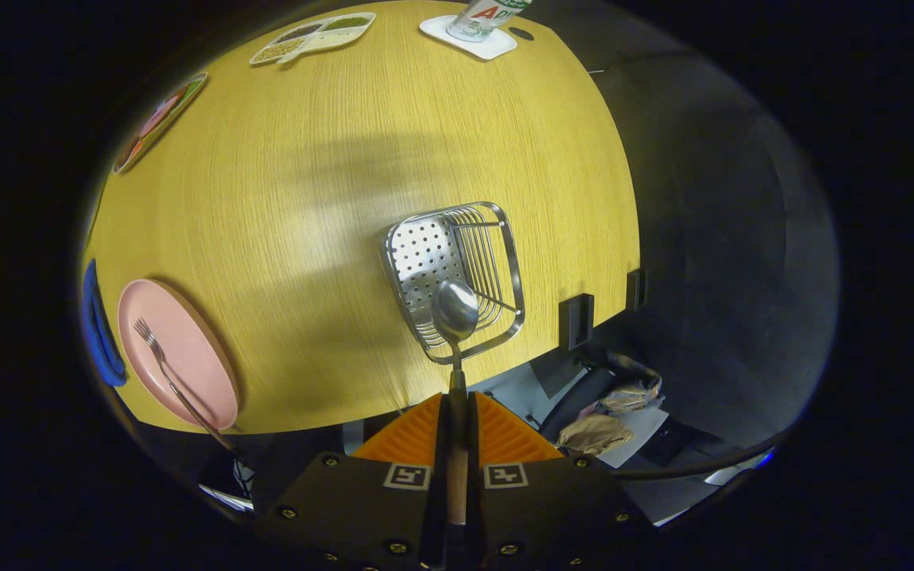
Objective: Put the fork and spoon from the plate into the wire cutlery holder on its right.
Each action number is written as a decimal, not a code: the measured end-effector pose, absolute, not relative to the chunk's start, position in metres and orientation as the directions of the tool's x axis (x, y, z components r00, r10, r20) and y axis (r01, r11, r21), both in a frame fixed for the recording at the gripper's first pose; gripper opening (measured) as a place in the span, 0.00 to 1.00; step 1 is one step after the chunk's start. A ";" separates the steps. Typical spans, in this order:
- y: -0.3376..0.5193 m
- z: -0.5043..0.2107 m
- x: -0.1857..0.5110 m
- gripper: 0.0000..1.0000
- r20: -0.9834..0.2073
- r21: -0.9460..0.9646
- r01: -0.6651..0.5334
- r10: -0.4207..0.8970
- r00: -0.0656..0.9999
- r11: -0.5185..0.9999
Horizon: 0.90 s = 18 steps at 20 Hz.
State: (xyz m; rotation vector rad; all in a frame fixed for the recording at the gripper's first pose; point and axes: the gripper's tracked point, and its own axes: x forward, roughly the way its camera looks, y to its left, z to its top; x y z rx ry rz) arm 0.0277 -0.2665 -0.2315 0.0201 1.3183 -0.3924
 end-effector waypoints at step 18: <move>-0.243 -0.200 0.046 0.87 -0.897 -0.228 0.253 -0.304 0.322 0.940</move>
